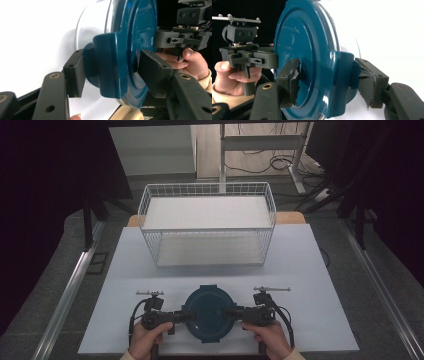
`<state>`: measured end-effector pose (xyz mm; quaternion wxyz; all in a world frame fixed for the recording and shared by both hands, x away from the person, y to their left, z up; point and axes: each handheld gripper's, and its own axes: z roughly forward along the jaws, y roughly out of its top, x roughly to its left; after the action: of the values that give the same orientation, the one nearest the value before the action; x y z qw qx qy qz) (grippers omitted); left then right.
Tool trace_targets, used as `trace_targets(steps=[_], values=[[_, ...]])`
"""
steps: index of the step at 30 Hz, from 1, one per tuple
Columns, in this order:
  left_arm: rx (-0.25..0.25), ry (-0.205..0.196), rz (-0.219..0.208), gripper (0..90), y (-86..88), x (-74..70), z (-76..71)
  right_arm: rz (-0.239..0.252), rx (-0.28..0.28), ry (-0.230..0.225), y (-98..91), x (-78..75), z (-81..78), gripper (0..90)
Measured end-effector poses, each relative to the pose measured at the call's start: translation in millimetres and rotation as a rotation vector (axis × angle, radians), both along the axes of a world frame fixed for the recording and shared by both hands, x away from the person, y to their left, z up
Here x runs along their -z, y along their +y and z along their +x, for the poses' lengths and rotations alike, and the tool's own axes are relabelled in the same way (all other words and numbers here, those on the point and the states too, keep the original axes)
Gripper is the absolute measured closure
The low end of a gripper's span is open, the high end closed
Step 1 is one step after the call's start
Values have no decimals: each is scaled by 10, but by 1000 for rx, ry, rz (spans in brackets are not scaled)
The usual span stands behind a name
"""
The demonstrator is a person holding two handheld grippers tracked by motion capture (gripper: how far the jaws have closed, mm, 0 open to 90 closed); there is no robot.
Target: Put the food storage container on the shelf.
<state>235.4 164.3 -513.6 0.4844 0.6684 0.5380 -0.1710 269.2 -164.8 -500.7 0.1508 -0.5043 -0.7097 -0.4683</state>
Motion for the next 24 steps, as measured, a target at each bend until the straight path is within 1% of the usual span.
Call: trace_targets(steps=[3, 7, 9, 10, 11, 12, 14, 17, 22, 24], values=[[1, -20, 15, 430, -3, -32, -5, -11, -12, -36, 6, -31, -10, 404], [3, -25, 14, 431, 3, -45, -8, -10, -11, -46, 9, -44, -17, 404], [2, -34, 12, 432, 7, -65, -13, -12, -14, -60, 12, -62, -22, 405], [1, -38, 10, 434, 9, -79, -17, -8, -14, -80, 13, -87, -28, 404], [2, -53, 10, 434, 10, -113, -29, -8, -17, -94, 14, -106, -33, 404], [2, -53, 10, 434, 10, -113, -29, -8, -17, -94, 14, -106, -33, 404], [1, -68, 10, 434, 8, -149, -43, -11, -26, -123, 14, -154, -43, 404], [1, -96, 22, 434, -3, -221, -62, -7, -34, -149, 4, -211, -54, 404], [4, -110, 28, 434, -8, -258, -63, -5, -36, -156, -1, -245, -55, 404], [6, -122, 32, 434, -9, -291, -58, -6, -39, -162, -3, -270, -52, 405]])
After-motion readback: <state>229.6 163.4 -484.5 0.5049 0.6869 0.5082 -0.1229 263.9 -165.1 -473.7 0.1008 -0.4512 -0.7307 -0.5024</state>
